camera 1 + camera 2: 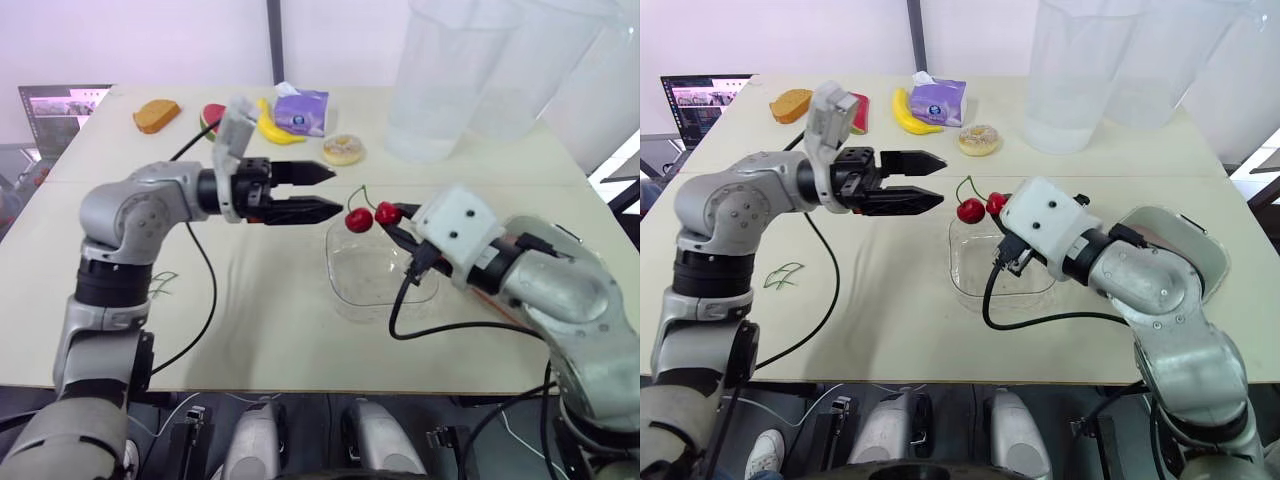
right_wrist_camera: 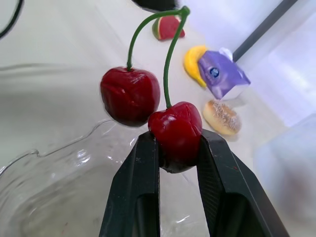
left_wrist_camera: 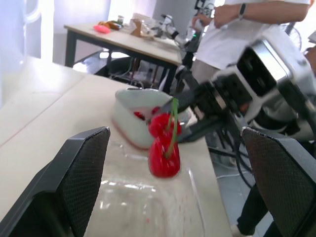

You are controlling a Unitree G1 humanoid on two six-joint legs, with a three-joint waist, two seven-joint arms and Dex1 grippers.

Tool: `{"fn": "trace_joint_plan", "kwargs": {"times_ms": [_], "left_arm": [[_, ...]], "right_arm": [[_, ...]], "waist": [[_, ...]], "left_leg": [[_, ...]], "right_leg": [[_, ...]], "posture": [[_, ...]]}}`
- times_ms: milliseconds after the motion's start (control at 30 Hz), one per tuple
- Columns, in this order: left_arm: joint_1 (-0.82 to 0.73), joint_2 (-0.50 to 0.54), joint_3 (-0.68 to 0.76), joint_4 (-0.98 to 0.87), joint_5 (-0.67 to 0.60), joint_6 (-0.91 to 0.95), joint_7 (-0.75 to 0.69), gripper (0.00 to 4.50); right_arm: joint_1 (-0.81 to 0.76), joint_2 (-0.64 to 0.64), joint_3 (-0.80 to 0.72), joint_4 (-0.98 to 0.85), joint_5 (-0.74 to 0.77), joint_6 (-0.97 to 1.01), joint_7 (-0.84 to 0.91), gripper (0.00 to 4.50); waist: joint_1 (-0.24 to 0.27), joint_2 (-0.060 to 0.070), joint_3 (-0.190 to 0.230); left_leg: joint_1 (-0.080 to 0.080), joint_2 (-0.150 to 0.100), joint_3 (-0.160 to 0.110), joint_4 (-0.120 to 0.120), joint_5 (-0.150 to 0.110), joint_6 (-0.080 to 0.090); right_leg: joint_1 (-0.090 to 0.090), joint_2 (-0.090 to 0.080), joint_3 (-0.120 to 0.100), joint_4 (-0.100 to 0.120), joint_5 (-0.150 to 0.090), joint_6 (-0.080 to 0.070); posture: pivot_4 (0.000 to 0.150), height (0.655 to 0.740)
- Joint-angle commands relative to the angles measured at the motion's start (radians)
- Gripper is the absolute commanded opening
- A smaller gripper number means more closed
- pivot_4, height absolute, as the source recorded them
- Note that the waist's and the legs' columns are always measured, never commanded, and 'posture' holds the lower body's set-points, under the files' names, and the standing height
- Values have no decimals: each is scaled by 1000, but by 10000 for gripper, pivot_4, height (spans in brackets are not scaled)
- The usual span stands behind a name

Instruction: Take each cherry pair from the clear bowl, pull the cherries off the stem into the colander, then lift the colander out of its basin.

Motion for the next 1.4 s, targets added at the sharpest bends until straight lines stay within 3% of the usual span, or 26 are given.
{"fn": "trace_joint_plan", "kwargs": {"times_ms": [33,467,600,800,1300,1333,1400], "left_arm": [[-34,-29,-9,1,10,7,28,45000],[-17,-109,-25,-47,29,61,166,45000],[-14,-117,-23,-51,28,66,177,31889],[-8,-114,-33,-53,35,62,162,368],[-22,-108,-42,-39,50,64,143,368],[-24,-110,-42,-37,51,64,143,0],[-26,-111,-42,-35,53,62,140,0]], "right_arm": [[9,-21,23,-20,-26,-64,-37,7076],[-4,-47,55,13,-28,-102,-75,7076],[-10,-48,56,16,-25,-99,-74,6801],[-12,-52,51,15,-20,-89,-71,6801],[-32,-21,41,-7,34,-20,-76,6801],[-33,-13,32,-11,50,-9,-71,15711],[-36,-3,23,-20,75,21,-63,23577]], "waist": [[-4,0,0],[-2,0,0],[0,0,0],[0,0,0],[0,0,0],[0,0,0],[0,0,0]], "left_leg": [[0,0,0,0,0,0],[0,0,0,0,0,-1],[0,0,0,0,0,-1],[0,0,0,0,1,-1],[0,0,0,0,0,-1],[0,0,0,0,0,-1],[0,0,0,0,0,-1]], "right_leg": [[0,0,0,0,0,0],[0,0,1,0,0,0],[0,0,1,0,0,0],[0,0,1,0,0,0],[0,0,1,0,0,0],[0,0,1,0,0,0],[0,0,1,0,0,0]], "posture": [[1500,7400],[1500,7400],[1500,7400],[1500,7400],[1500,7400],[1500,7400],[1500,7400]]}}
